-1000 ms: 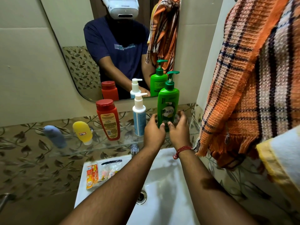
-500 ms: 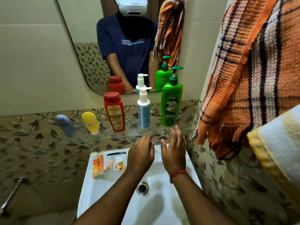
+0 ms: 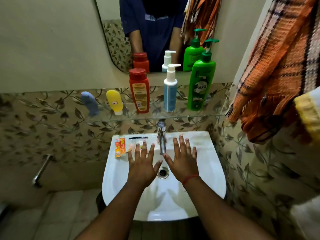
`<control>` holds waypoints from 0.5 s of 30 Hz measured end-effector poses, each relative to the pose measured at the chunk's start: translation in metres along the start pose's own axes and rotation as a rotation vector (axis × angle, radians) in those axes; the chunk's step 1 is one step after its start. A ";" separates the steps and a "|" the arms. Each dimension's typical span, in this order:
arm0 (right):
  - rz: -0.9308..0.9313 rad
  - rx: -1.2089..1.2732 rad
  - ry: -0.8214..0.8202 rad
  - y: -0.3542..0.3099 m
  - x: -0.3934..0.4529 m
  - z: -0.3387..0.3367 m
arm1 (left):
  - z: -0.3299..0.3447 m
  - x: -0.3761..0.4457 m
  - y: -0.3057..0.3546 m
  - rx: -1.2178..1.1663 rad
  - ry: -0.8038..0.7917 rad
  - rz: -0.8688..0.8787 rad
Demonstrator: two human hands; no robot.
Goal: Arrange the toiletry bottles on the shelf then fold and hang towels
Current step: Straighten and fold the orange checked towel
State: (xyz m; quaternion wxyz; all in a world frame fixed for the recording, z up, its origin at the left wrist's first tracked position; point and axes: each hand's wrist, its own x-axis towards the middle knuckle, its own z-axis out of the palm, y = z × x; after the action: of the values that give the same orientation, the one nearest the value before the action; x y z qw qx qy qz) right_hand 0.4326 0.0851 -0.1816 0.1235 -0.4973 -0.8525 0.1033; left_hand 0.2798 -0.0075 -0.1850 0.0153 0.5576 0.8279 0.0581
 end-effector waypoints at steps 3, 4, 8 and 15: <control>0.016 -0.026 -0.026 -0.008 -0.009 0.005 | 0.003 -0.005 -0.013 0.004 -0.038 -0.002; 0.031 -0.029 -0.031 -0.010 -0.013 0.006 | 0.002 -0.006 -0.018 0.013 -0.049 0.005; 0.076 -0.053 -0.035 -0.023 -0.026 0.006 | -0.004 -0.007 -0.034 -0.008 -0.047 0.041; 0.223 -0.042 0.070 -0.038 -0.038 -0.009 | -0.022 -0.005 -0.042 -0.093 -0.055 0.141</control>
State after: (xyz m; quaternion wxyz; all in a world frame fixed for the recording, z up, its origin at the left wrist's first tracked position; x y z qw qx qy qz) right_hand 0.4222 0.0343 -0.1660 0.1303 -0.5949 -0.7890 0.0811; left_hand 0.2412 -0.0289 -0.1685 0.0595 0.6147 0.7822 0.0821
